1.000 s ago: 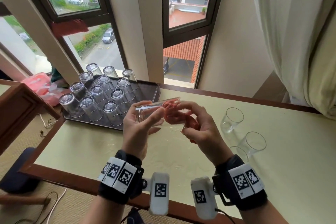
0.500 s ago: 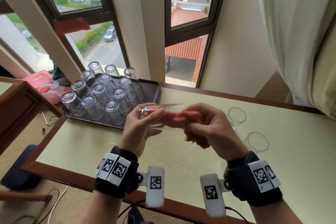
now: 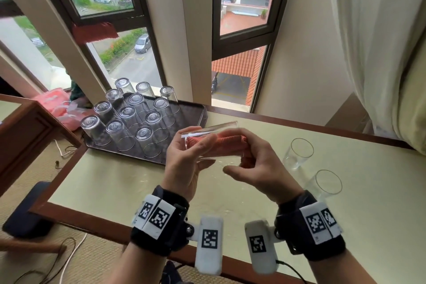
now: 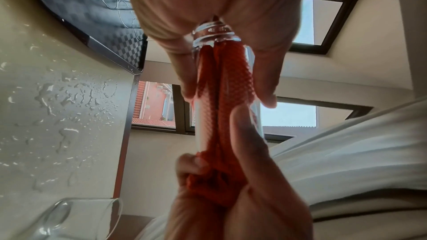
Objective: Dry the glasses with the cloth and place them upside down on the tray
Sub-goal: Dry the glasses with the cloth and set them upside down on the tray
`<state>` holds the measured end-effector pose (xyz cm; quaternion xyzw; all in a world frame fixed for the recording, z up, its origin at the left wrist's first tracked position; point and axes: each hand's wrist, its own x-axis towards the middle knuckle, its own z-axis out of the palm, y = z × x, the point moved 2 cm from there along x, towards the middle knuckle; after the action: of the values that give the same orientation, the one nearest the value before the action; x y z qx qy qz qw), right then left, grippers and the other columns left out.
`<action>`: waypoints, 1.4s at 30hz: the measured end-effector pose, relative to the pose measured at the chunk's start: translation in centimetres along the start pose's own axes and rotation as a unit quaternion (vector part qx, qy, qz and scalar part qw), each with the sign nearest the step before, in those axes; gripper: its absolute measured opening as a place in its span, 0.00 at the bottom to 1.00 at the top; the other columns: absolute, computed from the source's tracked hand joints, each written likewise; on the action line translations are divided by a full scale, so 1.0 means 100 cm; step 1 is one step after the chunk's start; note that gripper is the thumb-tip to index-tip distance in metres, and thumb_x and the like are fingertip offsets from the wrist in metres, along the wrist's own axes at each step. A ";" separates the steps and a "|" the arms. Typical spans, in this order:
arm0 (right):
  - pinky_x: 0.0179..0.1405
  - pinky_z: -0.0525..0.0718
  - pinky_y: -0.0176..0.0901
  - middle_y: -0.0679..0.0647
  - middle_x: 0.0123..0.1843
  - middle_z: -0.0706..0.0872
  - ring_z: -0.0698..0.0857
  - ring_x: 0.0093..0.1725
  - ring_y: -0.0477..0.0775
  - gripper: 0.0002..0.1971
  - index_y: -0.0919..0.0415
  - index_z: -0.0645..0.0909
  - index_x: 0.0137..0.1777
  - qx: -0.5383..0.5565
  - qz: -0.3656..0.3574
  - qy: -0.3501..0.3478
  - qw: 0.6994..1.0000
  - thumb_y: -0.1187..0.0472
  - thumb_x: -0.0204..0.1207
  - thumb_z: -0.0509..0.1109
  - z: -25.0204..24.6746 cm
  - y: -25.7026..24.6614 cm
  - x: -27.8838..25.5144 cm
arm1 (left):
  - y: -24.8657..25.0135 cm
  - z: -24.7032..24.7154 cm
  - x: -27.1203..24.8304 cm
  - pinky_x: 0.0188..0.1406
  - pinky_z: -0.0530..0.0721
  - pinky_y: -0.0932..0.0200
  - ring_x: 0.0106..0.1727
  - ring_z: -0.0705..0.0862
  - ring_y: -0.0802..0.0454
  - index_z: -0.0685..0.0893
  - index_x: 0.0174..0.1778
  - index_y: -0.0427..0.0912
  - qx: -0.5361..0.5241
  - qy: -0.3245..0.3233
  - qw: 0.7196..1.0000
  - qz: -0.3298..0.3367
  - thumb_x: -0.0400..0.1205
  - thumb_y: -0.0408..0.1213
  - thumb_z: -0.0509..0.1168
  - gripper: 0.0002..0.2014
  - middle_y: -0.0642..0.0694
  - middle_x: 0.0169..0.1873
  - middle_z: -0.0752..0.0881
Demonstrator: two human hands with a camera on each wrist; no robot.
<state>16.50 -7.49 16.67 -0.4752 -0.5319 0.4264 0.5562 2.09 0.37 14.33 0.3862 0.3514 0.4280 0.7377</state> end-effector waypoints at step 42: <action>0.30 0.89 0.44 0.60 0.37 0.90 0.89 0.39 0.56 0.20 0.55 0.90 0.33 0.115 0.043 0.101 0.987 0.79 0.54 0.65 -0.006 -0.002 -0.008 | 0.001 -0.016 -0.002 0.16 0.73 0.62 0.24 0.81 0.43 0.89 0.55 0.34 0.160 -0.145 0.975 -0.051 0.57 0.62 0.85 0.40 0.32 0.37 0.89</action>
<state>17.07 -8.37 16.70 -0.4712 -0.3997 0.4583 0.6389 0.57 0.63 13.73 0.5388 0.3240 0.2673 0.7303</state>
